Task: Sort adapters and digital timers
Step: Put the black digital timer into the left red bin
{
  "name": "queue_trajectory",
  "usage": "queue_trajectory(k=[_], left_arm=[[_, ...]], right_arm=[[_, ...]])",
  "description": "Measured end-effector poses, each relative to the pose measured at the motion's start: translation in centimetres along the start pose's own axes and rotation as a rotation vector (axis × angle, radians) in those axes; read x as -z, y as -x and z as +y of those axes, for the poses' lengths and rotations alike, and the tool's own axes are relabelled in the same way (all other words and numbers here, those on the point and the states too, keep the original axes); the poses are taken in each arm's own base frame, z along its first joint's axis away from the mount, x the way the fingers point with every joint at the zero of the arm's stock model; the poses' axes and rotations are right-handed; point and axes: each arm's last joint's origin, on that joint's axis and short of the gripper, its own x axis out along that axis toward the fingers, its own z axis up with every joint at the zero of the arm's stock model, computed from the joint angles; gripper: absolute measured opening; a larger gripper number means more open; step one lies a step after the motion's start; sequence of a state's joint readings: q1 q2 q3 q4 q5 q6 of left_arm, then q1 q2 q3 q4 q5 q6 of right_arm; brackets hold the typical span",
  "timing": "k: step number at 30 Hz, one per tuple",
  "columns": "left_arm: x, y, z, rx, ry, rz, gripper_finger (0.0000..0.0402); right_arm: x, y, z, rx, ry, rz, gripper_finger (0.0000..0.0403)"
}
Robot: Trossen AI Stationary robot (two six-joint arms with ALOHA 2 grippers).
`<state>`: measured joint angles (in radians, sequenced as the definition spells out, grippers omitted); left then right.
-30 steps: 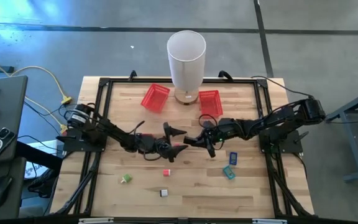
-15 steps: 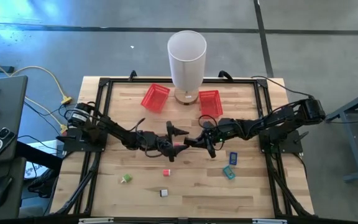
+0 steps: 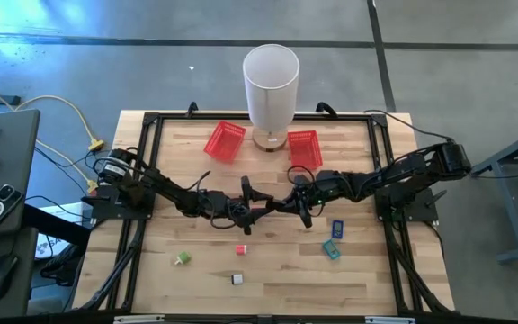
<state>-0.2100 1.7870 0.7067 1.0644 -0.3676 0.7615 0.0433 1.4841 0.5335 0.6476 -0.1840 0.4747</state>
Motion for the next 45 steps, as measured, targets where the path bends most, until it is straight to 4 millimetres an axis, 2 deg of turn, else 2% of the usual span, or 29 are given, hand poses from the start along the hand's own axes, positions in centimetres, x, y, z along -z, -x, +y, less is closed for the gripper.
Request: queue_trajectory(k=[4, 8, 15, 21, 24, 30, 37, 40, 45], left_arm=[[-0.1, 0.1, -0.1, 0.007, 0.012, -0.004, 0.0154], [-0.1, 0.1, -0.1, 0.0, 0.042, 0.001, 0.0152], [0.2, -0.1, 0.1, -0.01, 0.291, 0.017, 0.0152], [0.8, 0.0, 0.1, -0.021, 0.389, 0.113, 0.0152], [0.1, 0.7, 0.9, -0.072, 0.458, 0.169, 0.0152], [-1.3, 2.6, 3.2, -0.062, 0.582, 0.262, 0.0152], [-0.9, 5.7, 6.3, -0.289, 0.728, 0.48, 0.0151], [0.1, 6.6, 7.5, -0.337, 0.798, 0.566, 0.0151], [3.5, 7.2, 9.8, -0.493, 0.887, 0.736, 0.0151]], right_arm=[[0.0, 0.0, 0.0, -0.005, 0.002, 0.007, 0.0056], [0.0, 0.0, -0.1, 0.032, 0.018, -0.009, 0.0081], [0.2, 0.0, -0.1, 0.099, 0.054, -0.024, 0.017], [0.7, -0.1, -0.1, 0.171, 0.078, -0.007, 0.0254], [1.0, 0.0, -0.2, 0.185, 0.096, 0.022, 0.0278], [1.4, 0.1, -0.6, 0.249, 0.105, 0.056, 0.0285], [1.9, 0.2, -0.8, 0.277, 0.084, 0.103, 0.0285], [1.9, 0.2, -0.8, 0.279, 0.078, 0.108, 0.0286], [1.9, 0.2, -0.8, 0.278, 0.075, 0.108, 0.0286]])
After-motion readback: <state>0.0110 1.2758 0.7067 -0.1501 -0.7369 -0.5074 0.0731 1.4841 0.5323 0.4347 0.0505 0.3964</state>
